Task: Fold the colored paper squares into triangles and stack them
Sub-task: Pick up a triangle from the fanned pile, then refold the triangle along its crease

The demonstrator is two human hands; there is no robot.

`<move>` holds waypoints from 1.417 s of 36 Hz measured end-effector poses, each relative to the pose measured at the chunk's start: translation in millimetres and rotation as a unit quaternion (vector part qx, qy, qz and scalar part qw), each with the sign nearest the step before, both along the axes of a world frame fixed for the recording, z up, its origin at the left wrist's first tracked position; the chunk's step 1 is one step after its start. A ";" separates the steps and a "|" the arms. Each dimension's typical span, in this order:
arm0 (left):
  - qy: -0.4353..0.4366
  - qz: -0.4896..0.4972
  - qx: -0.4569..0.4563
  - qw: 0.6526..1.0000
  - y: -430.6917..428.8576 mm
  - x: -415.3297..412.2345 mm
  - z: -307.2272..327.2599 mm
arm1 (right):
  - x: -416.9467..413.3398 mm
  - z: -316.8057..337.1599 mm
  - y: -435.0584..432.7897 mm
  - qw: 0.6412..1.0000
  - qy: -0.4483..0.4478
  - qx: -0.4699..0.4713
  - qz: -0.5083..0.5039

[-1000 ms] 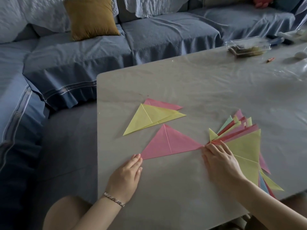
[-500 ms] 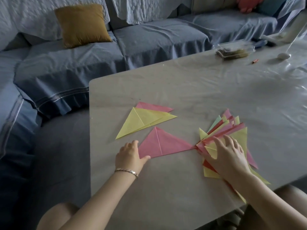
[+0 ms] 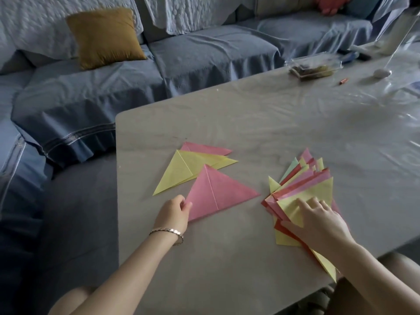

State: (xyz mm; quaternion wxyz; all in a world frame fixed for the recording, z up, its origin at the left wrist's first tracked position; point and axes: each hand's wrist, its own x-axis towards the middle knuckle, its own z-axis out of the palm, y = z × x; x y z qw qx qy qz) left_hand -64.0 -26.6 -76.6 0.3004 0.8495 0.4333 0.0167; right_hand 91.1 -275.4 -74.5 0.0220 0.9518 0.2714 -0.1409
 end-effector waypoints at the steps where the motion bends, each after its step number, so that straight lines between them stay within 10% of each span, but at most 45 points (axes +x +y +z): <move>1: -0.026 0.006 0.010 1.000 1.4 1.0 3.9 | 0.9 0.0 -1.2 1.000 0.000 0.003 0.003; 15: -0.053 0.011 0.177 0.983 33.3 34.7 27.6 | -8.2 15.7 11.2 0.995 0.013 0.098 -0.026; 20: -0.157 -0.023 -0.316 0.935 -51.5 31.0 42.7 | -46.1 30.7 44.6 0.972 0.024 0.234 0.008; 24: -0.162 -0.046 -0.397 0.902 -75.2 27.7 37.9 | -67.3 28.3 71.9 0.959 0.098 0.253 0.078; 29: -0.135 0.025 -0.280 0.950 -52.2 26.1 23.7 | -86.1 33.4 81.4 0.945 0.147 0.259 0.134; 35: -0.045 -0.109 -0.069 0.991 -18.0 24.7 26.9 | -73.3 16.8 68.8 0.947 0.072 0.256 0.181; 44: 0.026 -0.196 0.140 0.970 11.6 45.9 4.1 | -66.1 -20.6 72.0 0.942 0.047 0.182 0.277; 51: -0.075 -0.279 0.154 0.945 -36.4 1.3 -23.1 | -77.5 -36.5 79.8 0.939 0.029 0.195 0.282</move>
